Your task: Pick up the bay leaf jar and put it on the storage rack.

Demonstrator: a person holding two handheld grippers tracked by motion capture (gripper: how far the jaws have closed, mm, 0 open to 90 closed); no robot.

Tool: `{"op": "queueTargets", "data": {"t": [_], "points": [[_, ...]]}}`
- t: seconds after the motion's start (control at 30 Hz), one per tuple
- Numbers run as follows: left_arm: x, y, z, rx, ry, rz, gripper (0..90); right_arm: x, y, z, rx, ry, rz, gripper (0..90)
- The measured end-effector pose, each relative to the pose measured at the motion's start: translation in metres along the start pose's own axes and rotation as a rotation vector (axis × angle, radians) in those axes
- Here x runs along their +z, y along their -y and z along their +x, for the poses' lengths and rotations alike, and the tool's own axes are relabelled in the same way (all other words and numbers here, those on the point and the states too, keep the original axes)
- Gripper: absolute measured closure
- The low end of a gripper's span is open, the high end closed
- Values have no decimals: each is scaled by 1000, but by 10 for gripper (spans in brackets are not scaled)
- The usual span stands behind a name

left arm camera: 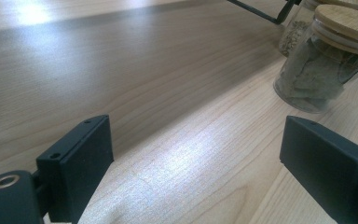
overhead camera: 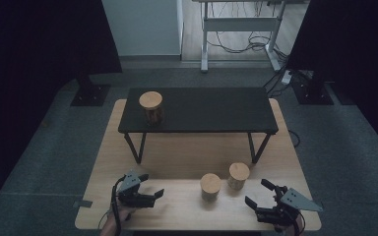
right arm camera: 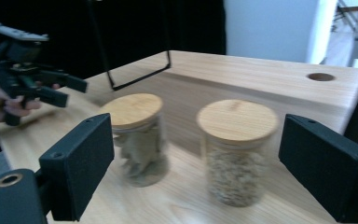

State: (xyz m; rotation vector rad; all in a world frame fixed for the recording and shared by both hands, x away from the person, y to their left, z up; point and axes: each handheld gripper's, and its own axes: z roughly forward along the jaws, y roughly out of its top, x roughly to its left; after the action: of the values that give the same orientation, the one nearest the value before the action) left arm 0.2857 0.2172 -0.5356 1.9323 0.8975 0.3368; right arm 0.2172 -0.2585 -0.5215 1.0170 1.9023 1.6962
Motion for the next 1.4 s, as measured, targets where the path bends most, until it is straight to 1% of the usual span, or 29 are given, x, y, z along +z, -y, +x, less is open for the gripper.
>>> {"op": "queueTargets", "data": {"t": [0.27, 0.53, 0.67, 0.97, 1.13, 1.4], "points": [[1, 1, 0, -1, 0, 5, 88, 11, -1, 18, -38, -66, 29, 92], [2, 2, 1, -2, 2, 12, 88, 23, 2, 25, -43, -101, 56, 91], [3, 2, 1, -2, 2, 13, 88, 28, 4, 26, -47, -107, 71, 91], [3, 2, 1, 0, 1, 18, 88, 45, 9, 33, -76, -114, 120, 90], [4, 3, 1, 3, 2, 22, 88, 58, 14, 35, -86, -113, 159, 89], [4, 3, 0, 3, 6, 21, 88, 67, 18, 34, -87, -108, 186, 89]]}}
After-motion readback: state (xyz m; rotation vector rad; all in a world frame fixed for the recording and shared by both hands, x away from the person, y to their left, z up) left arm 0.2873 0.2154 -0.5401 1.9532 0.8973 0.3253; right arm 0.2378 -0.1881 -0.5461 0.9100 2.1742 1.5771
